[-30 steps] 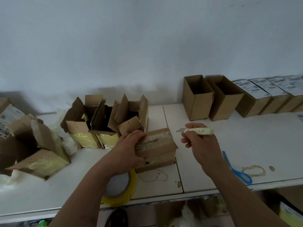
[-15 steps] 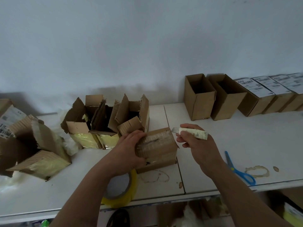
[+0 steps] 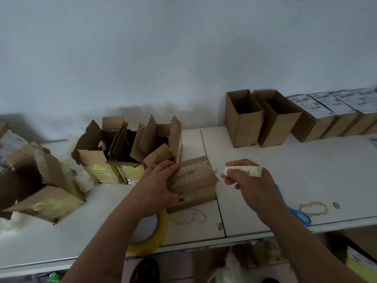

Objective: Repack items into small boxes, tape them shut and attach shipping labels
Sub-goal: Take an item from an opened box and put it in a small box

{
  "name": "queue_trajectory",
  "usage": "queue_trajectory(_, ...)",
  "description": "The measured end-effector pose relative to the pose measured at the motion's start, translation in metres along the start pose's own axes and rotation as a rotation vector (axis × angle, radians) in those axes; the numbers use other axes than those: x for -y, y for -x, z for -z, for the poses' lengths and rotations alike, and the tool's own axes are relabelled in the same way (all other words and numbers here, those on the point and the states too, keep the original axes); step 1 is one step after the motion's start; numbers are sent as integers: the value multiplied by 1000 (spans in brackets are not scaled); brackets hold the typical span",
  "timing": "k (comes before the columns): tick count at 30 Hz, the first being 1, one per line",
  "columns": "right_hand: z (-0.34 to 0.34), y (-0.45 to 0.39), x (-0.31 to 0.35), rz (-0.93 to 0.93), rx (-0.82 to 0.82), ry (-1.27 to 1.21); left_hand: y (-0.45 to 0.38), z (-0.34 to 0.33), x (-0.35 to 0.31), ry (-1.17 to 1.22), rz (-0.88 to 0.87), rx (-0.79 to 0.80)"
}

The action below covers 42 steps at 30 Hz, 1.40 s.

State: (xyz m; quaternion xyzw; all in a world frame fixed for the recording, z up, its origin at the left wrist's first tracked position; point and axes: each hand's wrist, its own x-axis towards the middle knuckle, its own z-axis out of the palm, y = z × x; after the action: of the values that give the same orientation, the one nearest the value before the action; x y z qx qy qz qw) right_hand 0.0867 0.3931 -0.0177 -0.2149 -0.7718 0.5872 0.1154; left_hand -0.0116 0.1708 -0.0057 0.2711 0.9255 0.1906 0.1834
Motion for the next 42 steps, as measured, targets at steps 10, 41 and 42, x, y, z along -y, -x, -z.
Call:
queue_trajectory(10,22,11,5,-121,-208,-116,5,-13,-42,2,-57,5)
queue_trajectory(41,56,35,-15,-212,-273,-262,-22,-49,-77,-210,-205,-152)
queue_trajectory(42,55,34,-15,-212,-282,-273,-22,-47,-76,-209,-213,-144)
